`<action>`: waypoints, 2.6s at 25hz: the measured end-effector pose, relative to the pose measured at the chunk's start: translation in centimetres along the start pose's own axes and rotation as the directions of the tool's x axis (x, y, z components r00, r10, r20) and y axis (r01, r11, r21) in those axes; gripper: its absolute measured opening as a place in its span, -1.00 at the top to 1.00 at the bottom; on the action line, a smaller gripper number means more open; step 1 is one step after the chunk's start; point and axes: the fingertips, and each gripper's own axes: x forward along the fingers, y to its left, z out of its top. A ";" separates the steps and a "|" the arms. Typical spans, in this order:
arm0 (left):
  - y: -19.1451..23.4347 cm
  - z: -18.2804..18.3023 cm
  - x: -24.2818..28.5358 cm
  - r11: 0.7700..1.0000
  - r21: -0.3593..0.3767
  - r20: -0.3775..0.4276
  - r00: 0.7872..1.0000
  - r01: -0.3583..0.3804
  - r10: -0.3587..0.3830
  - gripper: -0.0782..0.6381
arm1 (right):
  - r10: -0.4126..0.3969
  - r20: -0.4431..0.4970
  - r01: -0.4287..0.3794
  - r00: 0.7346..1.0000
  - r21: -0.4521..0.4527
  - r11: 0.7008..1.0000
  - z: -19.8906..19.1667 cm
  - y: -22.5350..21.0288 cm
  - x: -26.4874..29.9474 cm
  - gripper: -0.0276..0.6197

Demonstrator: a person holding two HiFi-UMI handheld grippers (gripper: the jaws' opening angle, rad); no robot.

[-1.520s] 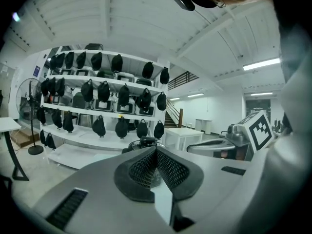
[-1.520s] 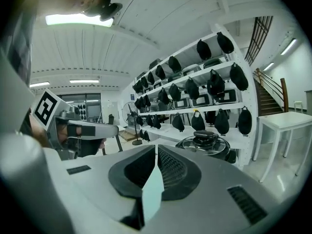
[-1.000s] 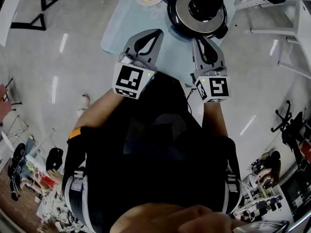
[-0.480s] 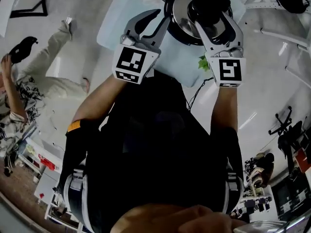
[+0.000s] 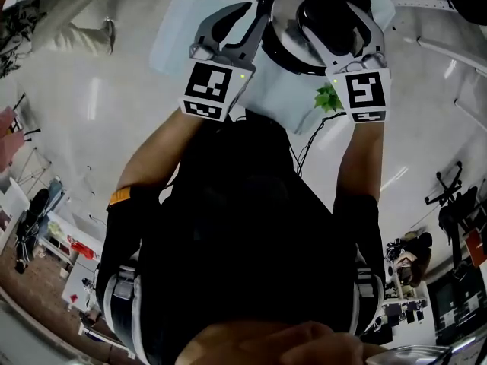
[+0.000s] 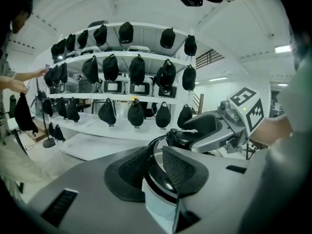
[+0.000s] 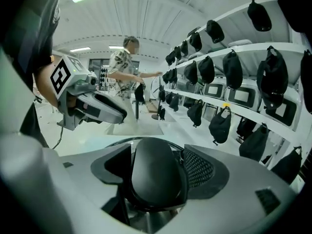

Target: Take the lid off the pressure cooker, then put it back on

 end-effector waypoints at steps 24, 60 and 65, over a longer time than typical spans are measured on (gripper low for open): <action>0.6 -0.3 0.9 0.999 -0.012 0.003 0.999 0.050 -0.050 0.53 | 0.043 -0.053 -0.039 0.998 0.078 0.996 -1.6 0.0 1.8 -0.01; 1.0 3.4 -1.6 0.981 0.067 0.064 0.981 0.181 -0.185 0.59 | -0.312 -0.156 0.342 0.937 0.233 0.910 1.1 -2.7 -0.5 0.02; 1.2 4.4 -2.9 0.979 0.076 0.096 0.976 0.190 -0.197 0.59 | -0.337 -0.138 0.361 0.931 0.229 0.904 3.0 -1.9 -1.9 0.02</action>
